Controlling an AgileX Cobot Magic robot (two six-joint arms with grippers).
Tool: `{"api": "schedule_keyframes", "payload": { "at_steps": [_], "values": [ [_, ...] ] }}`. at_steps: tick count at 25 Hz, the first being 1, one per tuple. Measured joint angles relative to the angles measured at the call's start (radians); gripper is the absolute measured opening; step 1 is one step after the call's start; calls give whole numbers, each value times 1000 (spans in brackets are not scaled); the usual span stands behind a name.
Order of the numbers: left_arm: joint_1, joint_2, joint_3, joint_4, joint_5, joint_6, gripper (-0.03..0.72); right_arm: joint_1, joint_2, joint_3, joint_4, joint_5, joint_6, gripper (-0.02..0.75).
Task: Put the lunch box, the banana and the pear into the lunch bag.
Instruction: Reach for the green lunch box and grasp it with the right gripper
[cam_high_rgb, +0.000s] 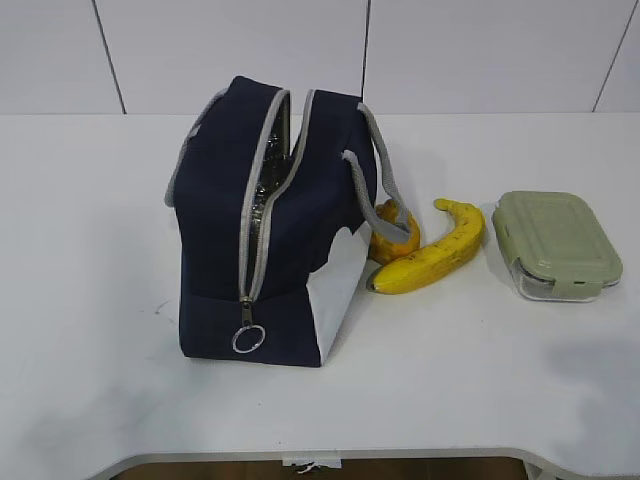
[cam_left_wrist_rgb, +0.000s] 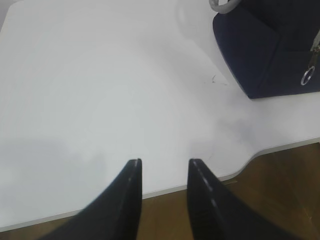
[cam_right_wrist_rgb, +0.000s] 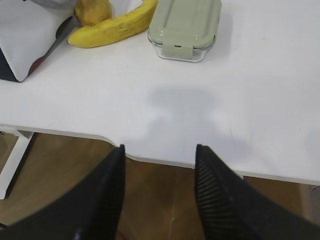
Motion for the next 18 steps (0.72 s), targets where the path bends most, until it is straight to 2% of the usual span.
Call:
{"api": "schedule_keyframes", "payload": {
  "at_steps": [11,18],
  "values": [
    [0,0,0,0,0,0,239,0,242,-38,-22,-24,58,361],
    [0,0,0,0,0,0,239,0,470,-114,-153,-82,182,361]
  ]
}}
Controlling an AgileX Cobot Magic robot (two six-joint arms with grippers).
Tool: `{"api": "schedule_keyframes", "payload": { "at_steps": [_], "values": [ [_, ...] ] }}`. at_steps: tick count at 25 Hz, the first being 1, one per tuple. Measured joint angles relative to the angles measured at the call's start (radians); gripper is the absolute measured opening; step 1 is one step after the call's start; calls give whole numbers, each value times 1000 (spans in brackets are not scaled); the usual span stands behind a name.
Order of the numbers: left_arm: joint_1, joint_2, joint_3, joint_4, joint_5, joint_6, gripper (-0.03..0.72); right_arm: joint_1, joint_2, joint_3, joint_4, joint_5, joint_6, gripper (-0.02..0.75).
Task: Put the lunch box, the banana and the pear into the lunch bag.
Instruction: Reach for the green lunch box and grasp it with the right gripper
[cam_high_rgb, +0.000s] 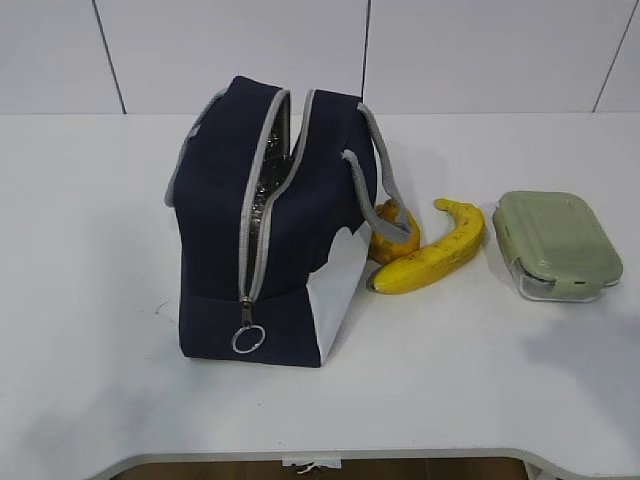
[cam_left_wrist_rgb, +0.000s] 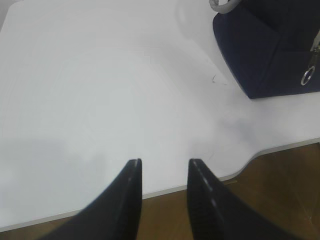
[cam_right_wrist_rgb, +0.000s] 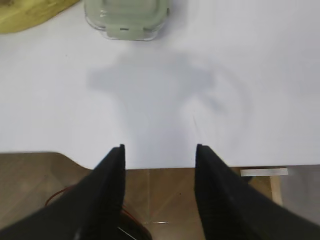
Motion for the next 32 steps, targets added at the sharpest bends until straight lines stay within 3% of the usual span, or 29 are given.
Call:
{"api": "schedule_keyframes", "payload": {
  "at_steps": [17,19,25,32],
  "values": [
    [0,0,0,0,0,0,239,-25,623,-358,-19,-117,49,361],
    [0,0,0,0,0,0,239,-79,680,-403,28,-117,25,361],
    [0,0,0,0,0,0,240,-344,820,-475,366,-83,-287,361],
    [0,0,0,0,0,0,239,-644,984,-495,759,103,-709,361]
  ]
}}
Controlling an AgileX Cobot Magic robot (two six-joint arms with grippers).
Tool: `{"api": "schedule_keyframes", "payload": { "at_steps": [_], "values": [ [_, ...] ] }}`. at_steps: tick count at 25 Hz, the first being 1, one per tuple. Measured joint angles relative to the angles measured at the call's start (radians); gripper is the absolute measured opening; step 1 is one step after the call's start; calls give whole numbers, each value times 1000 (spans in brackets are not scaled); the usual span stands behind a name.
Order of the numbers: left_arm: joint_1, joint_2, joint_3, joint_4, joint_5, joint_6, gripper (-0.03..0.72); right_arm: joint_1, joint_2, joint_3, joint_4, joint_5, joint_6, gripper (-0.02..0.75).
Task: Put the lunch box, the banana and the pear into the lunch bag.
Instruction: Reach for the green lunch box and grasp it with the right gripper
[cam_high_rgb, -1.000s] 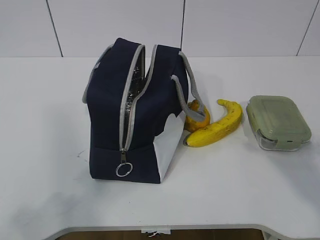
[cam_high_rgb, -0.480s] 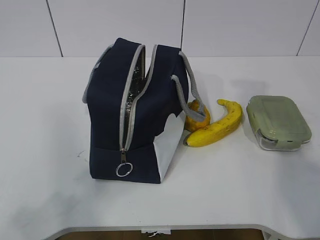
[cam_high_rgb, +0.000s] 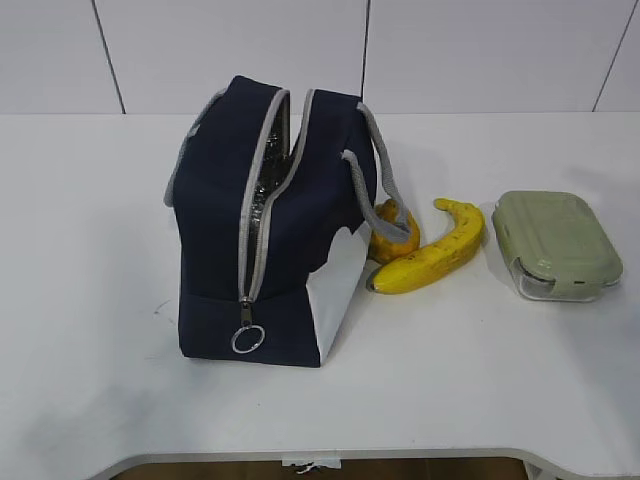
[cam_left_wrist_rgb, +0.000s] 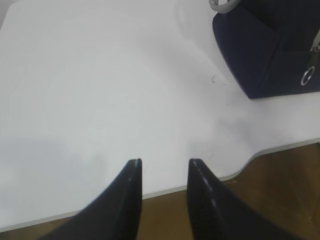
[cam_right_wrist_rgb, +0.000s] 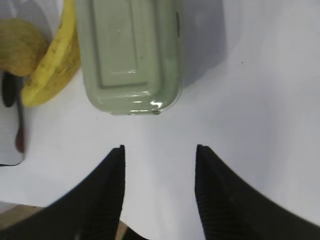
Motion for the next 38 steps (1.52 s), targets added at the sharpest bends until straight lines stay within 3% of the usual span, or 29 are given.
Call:
{"api": "schedule_keyframes", "payload": {
  "at_steps": [5,14,20,25,27,34,38],
  "values": [
    [0,0,0,0,0,0,239,-144,165,-24,285,40,-226,361],
    [0,0,0,0,0,0,239,-158,371,-74,396,37,-267,361],
    [0,0,0,0,0,0,240,-158,381,-82,425,35,-269,368],
    [0,0,0,0,0,0,239,-147,381,-82,425,33,-297,549],
    [0,0,0,0,0,0,240,-124,383,-82,425,31,-307,583],
    [0,0,0,0,0,0,239,-32,451,-155,423,31,-372,604],
    [0,0,0,0,-2,0,239,-30,496,-220,409,31,-378,602]
  ]
}}
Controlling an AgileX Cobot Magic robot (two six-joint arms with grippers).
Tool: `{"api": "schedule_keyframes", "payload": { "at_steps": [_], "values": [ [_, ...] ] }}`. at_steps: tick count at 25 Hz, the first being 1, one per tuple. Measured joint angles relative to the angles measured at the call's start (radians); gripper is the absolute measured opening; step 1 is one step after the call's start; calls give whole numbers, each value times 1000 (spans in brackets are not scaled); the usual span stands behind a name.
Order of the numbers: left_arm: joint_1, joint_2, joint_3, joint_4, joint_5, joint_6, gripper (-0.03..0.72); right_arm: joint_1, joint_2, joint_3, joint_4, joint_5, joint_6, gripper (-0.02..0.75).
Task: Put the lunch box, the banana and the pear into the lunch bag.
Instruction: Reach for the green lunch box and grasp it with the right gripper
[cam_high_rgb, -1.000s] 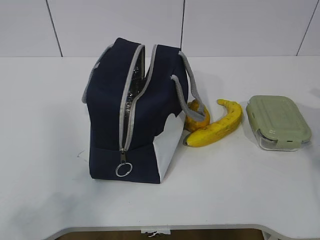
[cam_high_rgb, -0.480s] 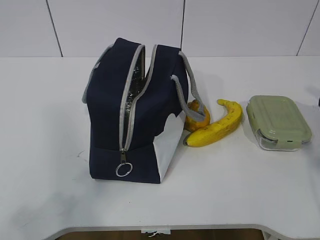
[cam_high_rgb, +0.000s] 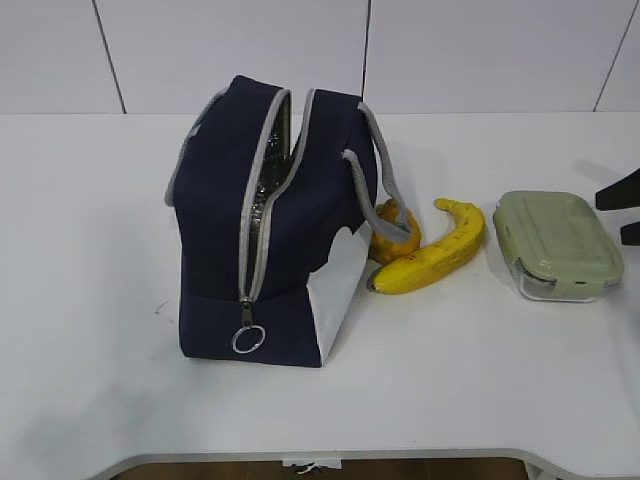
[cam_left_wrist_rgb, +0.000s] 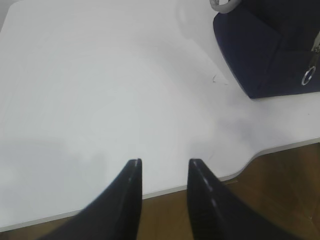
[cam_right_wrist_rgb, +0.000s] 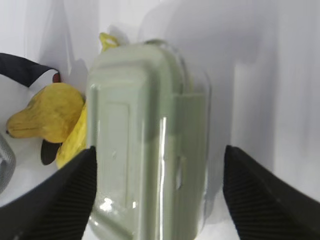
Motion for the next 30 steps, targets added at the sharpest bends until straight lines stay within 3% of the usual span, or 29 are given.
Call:
{"api": "schedule_keyframes", "payload": {
  "at_steps": [30],
  "values": [
    [0,0,0,0,0,0,239,51,76,-40,-29,0,-4,549]
  ]
}}
